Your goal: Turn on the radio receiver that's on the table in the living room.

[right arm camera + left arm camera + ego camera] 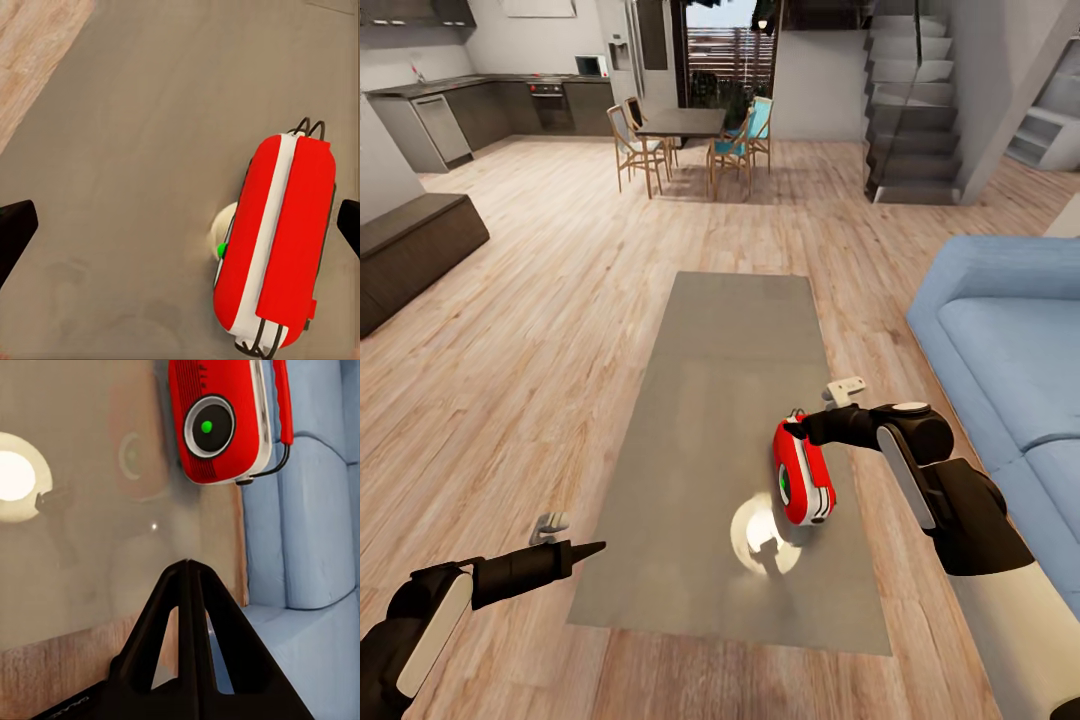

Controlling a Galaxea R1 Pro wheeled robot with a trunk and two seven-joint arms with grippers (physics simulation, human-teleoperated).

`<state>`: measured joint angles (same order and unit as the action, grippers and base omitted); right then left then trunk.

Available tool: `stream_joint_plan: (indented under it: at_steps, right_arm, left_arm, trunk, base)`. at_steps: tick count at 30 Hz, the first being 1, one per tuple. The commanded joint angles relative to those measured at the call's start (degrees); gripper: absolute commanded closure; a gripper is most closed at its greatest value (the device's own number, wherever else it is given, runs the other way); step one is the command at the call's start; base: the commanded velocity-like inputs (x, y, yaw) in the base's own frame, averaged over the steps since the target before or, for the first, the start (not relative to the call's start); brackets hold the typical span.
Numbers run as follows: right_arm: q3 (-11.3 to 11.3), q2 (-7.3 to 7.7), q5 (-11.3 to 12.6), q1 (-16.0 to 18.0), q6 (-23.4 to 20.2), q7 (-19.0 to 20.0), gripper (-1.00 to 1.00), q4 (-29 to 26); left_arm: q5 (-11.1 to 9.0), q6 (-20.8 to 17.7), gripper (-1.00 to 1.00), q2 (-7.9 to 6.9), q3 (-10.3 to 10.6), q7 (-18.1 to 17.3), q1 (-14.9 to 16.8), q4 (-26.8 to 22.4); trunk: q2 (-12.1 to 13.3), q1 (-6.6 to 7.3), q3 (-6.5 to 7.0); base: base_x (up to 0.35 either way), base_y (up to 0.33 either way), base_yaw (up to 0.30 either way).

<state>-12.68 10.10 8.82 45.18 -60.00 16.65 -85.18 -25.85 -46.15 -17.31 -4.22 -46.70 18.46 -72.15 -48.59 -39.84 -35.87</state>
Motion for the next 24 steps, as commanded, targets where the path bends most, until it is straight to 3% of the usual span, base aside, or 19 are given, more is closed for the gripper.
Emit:
stream_joint_plan:
  at_steps: [1, 8, 13, 17, 20, 24]
  right_arm:
    - [0.01, 0.0, -0.05, -0.13, 0.0, -0.08, -1.0, -0.01]
    - [1.83, 0.92, -0.48, -2.78, 0.0, -0.27, -1.0, 0.01]
    - [4.14, 2.88, -0.78, -6.85, 0.0, -0.69, -1.0, 0.12]
    - [4.7, 4.17, -1.39, -10.1, 0.0, -2.08, -1.0, 0.46]
    - [5.23, 5.04, -1.72, -12.93, 0.0, -4.05, -1.0, 0.81]
    - [8.1, 5.69, -1.89, -17.45, 0.0, -6.73, -1.0, 0.95]
  left_arm:
    - [0.01, 0.0, 1.0, 0.0, 0.0, -0.02, 0.03, 0.0]
    - [0.65, -0.07, 1.0, -0.06, 0.07, -0.06, 0.06, 0.09]
    - [4.97, -0.02, 1.0, 0.21, 0.08, -0.19, -0.31, 0.31]
    - [7.01, 0.59, 1.0, 0.35, 0.07, -0.28, -0.68, 0.5]
    - [7.59, 2.84, 1.0, 0.28, 0.07, -0.37, -2.12, 1.14]
    - [7.85, 6.89, 1.0, 0.13, 0.08, -0.47, -5.25, 3.14]
  trunk:
    - [0.0, 0.0, 0.09]
    - [0.0, 0.0, 0.73]
    - [0.0, 0.0, 1.19]
    - [0.0, 0.0, 1.55]
    - [0.0, 0.0, 1.82]
    - [0.0, 0.0, 2.19]
  base:
    - [0.0, 0.0, 0.0]
    - [0.0, 0.0, 0.0]
    - [0.0, 0.0, 0.0]
    - [0.0, 0.0, 0.0]
    - [0.0, 0.0, 0.0]
    - [0.0, 0.0, 0.0]
